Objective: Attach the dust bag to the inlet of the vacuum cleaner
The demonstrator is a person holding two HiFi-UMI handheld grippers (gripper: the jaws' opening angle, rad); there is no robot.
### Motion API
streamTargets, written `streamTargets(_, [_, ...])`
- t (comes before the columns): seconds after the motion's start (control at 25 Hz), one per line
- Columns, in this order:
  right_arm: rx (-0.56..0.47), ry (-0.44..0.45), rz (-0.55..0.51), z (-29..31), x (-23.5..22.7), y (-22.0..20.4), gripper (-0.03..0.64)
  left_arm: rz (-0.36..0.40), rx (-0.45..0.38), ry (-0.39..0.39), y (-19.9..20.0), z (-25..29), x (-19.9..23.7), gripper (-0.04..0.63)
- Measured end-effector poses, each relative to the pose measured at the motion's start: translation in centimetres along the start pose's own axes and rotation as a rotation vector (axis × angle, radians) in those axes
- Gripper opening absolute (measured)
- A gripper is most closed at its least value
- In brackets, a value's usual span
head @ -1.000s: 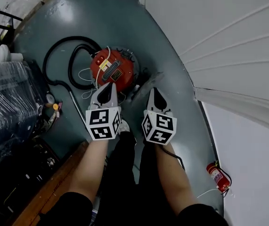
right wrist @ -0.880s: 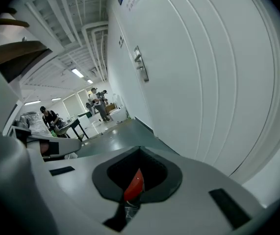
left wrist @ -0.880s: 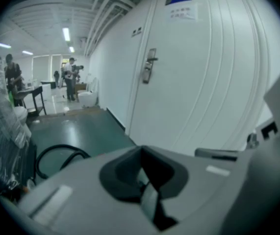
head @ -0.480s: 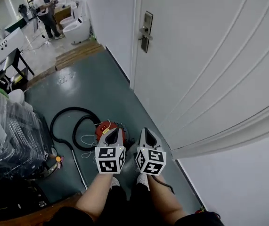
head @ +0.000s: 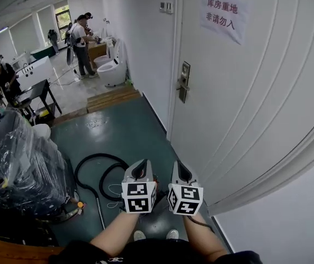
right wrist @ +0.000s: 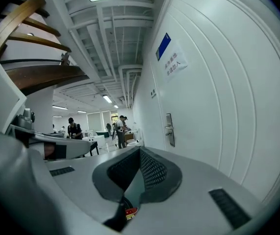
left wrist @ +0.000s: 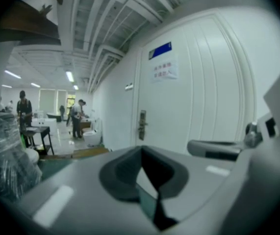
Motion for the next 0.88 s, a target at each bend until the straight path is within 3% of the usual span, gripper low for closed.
streamTargets(0.2, [-0.046, 0.004, -0.057, 1.0, -0.1, 1.8, -0.002, 0.007, -0.056, -0.021, 2.3, 0.8, -0.8, 0.0])
streamTargets(0.36, [-0.095, 0.002, -0.075, 1.8, -0.6, 3.6, -0.002, -0.029, -0.07, -0.033, 2.8, 1.6, -0.8, 0.0])
streamTargets(0.88, [-0.088, 0.047, -0.068, 2.7, 1.3, 4.0, -0.002, -0.016, -0.087, -0.021, 3.2, 1.3, 0.3, 0.002])
Point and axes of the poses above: the fingertips, and each gripper's own axes: z forward along the fingers, x to its left, y out of its top, the point moved 6 cm from there along -z, backward along the fingers, and after that the axes turned 10 degrees about -y, right-handed, at the moved point
